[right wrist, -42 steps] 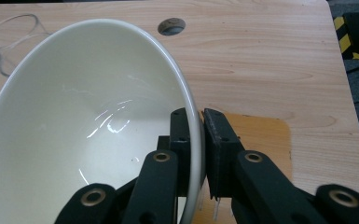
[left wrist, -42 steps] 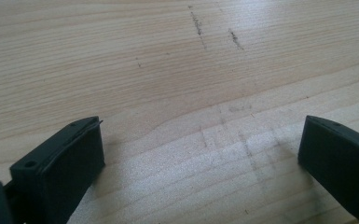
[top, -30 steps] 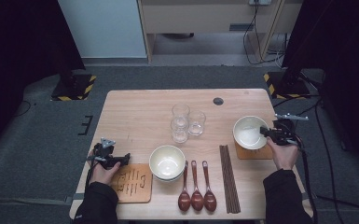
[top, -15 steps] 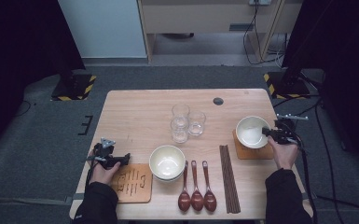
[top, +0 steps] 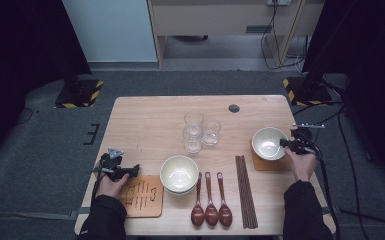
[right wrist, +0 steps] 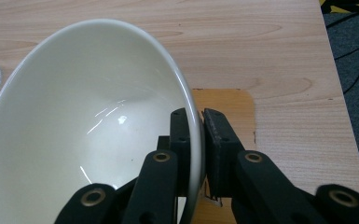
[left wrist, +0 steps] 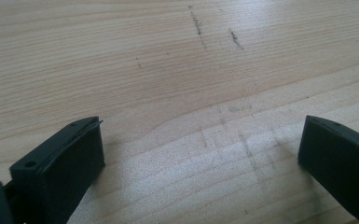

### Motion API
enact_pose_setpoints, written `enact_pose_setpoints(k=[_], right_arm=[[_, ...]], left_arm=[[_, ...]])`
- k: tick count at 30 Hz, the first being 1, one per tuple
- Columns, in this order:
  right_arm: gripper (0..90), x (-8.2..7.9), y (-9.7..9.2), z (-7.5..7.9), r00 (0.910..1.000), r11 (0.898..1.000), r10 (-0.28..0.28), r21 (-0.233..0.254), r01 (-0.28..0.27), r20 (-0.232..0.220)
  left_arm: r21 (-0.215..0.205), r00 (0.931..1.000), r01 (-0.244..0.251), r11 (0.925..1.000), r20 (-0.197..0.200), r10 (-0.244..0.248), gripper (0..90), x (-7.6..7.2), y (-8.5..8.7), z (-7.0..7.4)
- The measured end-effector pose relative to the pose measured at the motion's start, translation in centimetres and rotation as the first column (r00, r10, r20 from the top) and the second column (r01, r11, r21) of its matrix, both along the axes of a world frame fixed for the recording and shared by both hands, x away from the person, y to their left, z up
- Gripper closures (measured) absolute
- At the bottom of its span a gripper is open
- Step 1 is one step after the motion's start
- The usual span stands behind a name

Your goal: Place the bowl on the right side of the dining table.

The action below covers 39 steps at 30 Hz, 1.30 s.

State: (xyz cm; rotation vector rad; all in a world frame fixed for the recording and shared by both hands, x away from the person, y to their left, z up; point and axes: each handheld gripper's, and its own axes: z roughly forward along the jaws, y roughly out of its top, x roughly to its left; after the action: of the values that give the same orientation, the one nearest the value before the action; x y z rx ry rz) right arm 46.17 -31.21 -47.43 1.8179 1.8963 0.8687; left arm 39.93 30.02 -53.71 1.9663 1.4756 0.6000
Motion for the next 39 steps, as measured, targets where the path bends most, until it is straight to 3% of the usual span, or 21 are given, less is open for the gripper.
enact_pose_setpoints(k=[18, 25, 30, 33, 39], right_arm=[[82.9, 0.5, 0.0, -0.8, 0.9991, 1.0, 0.002, 0.011, -0.002, -0.041], [81.9, 0.6, -0.4, -1.3, 0.9982, 1.0, -0.015, -0.02, 0.014, -0.059], [81.9, 0.5, -0.9, -1.4, 0.9982, 1.0, -0.029, -0.013, 0.028, -0.054], [81.3, 0.5, -0.7, -1.3, 0.9984, 0.999, -0.026, -0.032, 0.025, -0.05], [74.3, 0.3, -0.7, -1.2, 0.9996, 0.999, -0.012, -0.043, 0.011, -0.025]], left_arm=[[0.0, 1.0, 0.0, 1.0, 0.0, 0.0, 0.0, 0.0, 0.0, 0.0], [0.0, 1.0, 0.0, 1.0, 0.0, 0.0, 0.0, 0.0, 0.0, 0.0], [0.0, 1.0, 0.0, 1.0, 0.0, 0.0, 0.0, 0.0, 0.0, 0.0], [0.0, 1.0, 0.0, 1.0, 0.0, 0.0, 0.0, 0.0, 0.0, 0.0], [0.001, 1.0, 0.0, 1.0, 0.0, 0.0, 0.0, 0.0, 0.0, 0.0]])
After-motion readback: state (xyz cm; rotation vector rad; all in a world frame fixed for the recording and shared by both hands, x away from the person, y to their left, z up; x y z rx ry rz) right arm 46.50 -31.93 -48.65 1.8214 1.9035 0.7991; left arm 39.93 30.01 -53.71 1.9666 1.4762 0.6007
